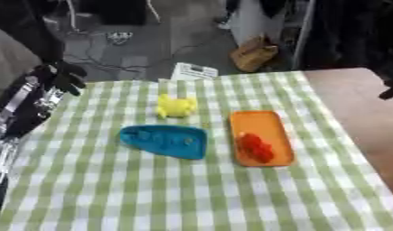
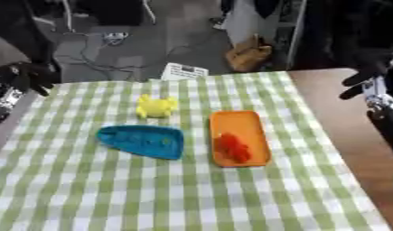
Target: Pick up objects on the table and place them in the box.
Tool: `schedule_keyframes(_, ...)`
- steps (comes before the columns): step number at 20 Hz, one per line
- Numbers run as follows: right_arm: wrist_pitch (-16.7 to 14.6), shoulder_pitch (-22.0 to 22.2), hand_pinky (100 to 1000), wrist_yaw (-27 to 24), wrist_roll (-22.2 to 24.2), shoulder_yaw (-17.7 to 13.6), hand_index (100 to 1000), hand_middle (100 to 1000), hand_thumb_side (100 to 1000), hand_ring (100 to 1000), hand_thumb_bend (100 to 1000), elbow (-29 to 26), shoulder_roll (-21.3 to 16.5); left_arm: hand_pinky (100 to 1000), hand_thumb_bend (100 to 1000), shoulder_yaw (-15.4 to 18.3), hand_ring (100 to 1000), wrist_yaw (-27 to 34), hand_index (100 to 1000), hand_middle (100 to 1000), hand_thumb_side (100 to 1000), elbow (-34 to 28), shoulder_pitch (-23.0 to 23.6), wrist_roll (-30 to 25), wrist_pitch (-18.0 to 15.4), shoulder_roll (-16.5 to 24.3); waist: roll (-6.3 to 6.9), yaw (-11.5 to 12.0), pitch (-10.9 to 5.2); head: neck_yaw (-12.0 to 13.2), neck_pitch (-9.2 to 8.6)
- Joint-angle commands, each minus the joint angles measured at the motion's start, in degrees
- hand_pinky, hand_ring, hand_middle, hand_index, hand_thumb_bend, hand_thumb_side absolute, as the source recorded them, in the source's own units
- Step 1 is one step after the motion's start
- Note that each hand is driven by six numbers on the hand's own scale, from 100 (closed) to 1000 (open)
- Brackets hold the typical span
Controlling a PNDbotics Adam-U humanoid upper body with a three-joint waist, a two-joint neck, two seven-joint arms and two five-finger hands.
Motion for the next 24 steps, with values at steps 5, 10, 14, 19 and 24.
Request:
schedule_keyframes(5,0.31,-0.19,515,0.17,-0.07,-0.59,748,732,687,585,100,-1.37,-1.33,571,100,1.32,636,1.2,822,696,849,-2.73,0.08,0.0,2.04,-1.26,-0.97,0.12,-0.07,0.43,1.85)
schedule_keyframes(10,0.32,-0.15,514,0.18,-0.17,-0.65,748,732,688,585,100,-1.37,-1.24,570,100,1.33,633,1.33,821,694,847,-3.45,-0.15,0.05,2.52,-2.1,-0.97,0.13,0.09,0.45,1.86)
schedule_keyframes(14,0.36,-0.15,515,0.24,-0.27,-0.77,748,732,687,585,100,-1.37,-1.24,569,100,1.42,631,1.6,817,691,848,-3.89,-0.13,0.2,3.04,-2.97,-0.94,0.08,0.08,0.77,1.35)
schedule_keyframes(19,0.35,-0.25,515,0.25,-0.15,-0.69,748,732,688,585,100,-1.37,-1.24,569,100,1.52,630,1.64,814,690,847,-4.31,0.15,0.23,3.38,-3.5,-0.87,-0.01,-0.03,2.64,0.78)
schedule_keyframes(24,0.38,-0.13,515,0.27,-0.17,-0.74,748,732,688,587,100,-1.37,-1.1,568,100,1.55,629,1.63,809,690,848,-4.46,0.32,0.13,3.51,-3.81,-0.84,-0.02,0.0,3.97,0.34)
